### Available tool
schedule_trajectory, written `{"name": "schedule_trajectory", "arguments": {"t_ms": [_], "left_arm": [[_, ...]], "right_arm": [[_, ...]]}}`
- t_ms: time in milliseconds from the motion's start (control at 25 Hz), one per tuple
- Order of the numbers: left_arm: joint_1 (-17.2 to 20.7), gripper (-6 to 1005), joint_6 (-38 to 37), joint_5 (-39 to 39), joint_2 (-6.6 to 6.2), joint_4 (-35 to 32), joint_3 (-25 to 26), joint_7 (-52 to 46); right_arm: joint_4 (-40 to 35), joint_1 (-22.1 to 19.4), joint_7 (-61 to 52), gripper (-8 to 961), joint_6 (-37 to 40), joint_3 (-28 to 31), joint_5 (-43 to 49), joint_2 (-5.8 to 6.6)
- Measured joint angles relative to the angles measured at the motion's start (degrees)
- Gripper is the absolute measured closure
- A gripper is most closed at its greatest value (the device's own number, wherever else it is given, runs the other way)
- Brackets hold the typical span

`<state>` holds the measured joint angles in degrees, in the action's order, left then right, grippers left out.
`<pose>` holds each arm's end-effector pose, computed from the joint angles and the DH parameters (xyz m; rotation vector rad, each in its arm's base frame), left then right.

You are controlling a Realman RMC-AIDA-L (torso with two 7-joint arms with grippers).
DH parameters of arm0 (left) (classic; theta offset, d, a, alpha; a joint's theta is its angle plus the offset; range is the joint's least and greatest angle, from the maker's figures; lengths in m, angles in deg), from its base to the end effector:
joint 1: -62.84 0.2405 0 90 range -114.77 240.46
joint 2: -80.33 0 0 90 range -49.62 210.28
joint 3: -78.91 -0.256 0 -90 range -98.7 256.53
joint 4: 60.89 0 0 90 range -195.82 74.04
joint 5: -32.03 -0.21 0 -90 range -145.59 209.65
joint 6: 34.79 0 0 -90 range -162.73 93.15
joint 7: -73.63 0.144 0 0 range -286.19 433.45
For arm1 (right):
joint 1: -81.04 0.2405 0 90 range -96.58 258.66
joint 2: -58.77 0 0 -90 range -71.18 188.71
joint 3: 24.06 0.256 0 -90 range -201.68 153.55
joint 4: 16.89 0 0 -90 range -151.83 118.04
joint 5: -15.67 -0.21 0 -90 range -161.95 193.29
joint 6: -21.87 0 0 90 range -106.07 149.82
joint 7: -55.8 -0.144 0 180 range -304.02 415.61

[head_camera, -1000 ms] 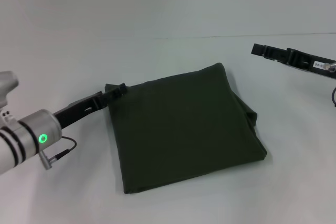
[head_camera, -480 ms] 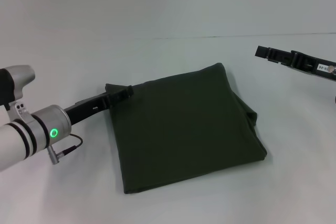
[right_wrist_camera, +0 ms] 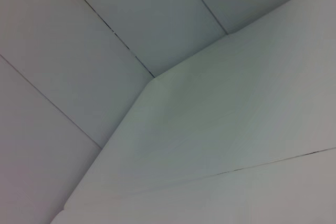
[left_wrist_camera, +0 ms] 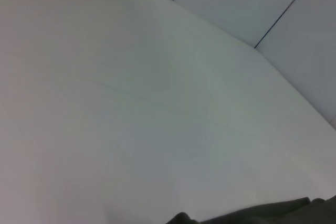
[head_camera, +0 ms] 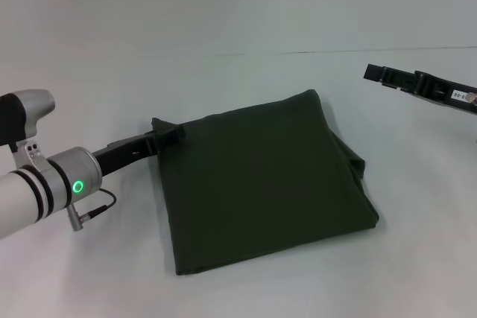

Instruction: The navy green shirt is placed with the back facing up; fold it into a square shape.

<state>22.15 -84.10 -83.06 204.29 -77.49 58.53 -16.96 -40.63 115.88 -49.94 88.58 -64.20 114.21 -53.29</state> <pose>-0.2847 0.3865 -0.0681 -2.0248 -1.3814 -0.6919 0.2916 0.3951 0.0349 -2.0967 1.3831 0.9001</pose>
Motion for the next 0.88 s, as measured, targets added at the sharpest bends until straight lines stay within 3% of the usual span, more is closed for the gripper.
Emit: {"name": "schedule_trajectory", "arguments": {"t_ms": [120,360,560,680,880], "left_arm": [[0.0,196,0.1,0.0,0.01,0.0,-0.1,0.0],[-0.1,428,0.3,0.1,0.04,0.0,-0.1,0.0],[-0.5,661,0.4,0.4,0.04,0.0,-0.1,0.0],[-1.0,899,0.4,0.4,0.0,0.0,-0.1,0.0],[-2.0,978,0.1,0.5,-0.11,0.1,-0.1,-0.5]], "right_arm": [[0.0,0.0,0.0,267,-0.1,0.0,-0.1,0.0],[0.0,0.1,0.0,267,-0.2,0.0,-0.1,-0.01],[0.0,0.2,0.2,269,-0.2,0.0,-0.1,-0.1],[0.0,0.2,0.4,267,-0.2,0.0,-0.1,-0.21],[0.0,0.1,1.1,269,-0.5,0.0,-0.1,-0.57]]}}
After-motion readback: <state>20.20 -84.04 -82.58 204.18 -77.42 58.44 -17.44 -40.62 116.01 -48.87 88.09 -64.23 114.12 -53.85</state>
